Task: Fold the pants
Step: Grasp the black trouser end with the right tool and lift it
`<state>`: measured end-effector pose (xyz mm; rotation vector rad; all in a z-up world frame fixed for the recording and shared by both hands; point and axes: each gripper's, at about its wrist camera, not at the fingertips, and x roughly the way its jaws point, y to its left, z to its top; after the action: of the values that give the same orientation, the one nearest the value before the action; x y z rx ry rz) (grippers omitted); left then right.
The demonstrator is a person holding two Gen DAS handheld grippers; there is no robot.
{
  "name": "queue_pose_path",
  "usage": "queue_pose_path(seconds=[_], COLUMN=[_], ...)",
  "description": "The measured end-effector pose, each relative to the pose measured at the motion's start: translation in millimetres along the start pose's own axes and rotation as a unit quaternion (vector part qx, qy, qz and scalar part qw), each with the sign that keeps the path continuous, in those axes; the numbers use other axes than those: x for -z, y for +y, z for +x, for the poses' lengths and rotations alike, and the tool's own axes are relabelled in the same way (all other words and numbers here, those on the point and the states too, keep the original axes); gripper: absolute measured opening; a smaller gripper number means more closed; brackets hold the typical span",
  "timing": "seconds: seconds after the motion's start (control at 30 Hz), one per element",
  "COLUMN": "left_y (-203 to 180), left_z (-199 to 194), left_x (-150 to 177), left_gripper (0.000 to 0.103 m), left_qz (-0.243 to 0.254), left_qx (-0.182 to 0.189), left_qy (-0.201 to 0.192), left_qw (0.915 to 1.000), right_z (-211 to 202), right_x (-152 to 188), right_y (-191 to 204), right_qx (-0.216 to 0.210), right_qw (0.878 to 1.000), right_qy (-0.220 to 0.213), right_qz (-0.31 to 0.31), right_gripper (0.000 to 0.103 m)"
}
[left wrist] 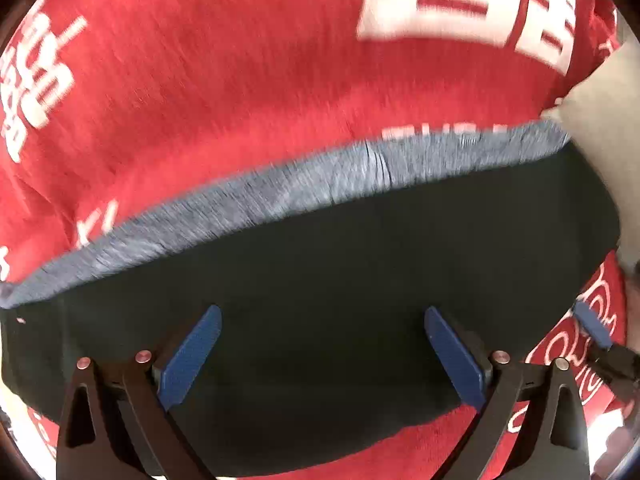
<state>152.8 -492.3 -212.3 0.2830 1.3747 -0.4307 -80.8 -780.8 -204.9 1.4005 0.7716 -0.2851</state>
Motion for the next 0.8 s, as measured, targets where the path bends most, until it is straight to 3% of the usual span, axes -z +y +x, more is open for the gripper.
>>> queue_pose_path(seconds=[0.17, 0.33, 0.37, 0.43, 0.47, 0.53, 0.63, 0.7, 0.8], left_y=[0, -4, -8, -15, -18, -24, -37, -39, -37], left_z=[2, -3, -10, -20, -25, -28, -13, -8, -7], left_x=[3, -1, -3, -6, -7, -7, 4, 14, 16], left_gripper=[0.102, 0.101, 0.097, 0.077, 0.076, 0.069, 0.069, 0.069, 0.069], left_qz=[-0.008, 0.005, 0.004, 0.003, 0.003, 0.003, 0.016, 0.018, 0.012], left_qx=[0.001, -0.008, 0.001, 0.016, 0.025, 0.04, 0.05, 0.047, 0.055], left_qy=[-0.011, -0.01, -0.016, -0.027, -0.03, -0.038, -0.024, -0.052, -0.053], left_qw=[0.9999, 0.9999, 0.9999, 0.9995, 0.9992, 0.9985, 0.9983, 0.9974, 0.997], right_z=[9, 30, 33, 39, 39, 37, 32, 32, 30], right_x=[-11, -23, -25, -29, -31, -32, -29, -26, -26], right_y=[7, 22, 25, 26, 24, 18, 26, 32, 39], right_qx=[-0.017, -0.007, -0.003, 0.019, 0.021, 0.011, 0.011, 0.009, -0.003], right_qw=[0.999, 0.998, 0.998, 0.999, 0.999, 1.0, 0.999, 0.999, 0.998], right_qy=[-0.029, -0.05, -0.047, -0.024, -0.019, -0.009, -0.005, -0.002, 0.002], right_qz=[-0.013, -0.034, -0.036, -0.032, -0.027, -0.014, -0.038, -0.05, -0.058], right_gripper=[0.075, 0.075, 0.069, 0.023, 0.014, 0.014, 0.014, 0.014, 0.014])
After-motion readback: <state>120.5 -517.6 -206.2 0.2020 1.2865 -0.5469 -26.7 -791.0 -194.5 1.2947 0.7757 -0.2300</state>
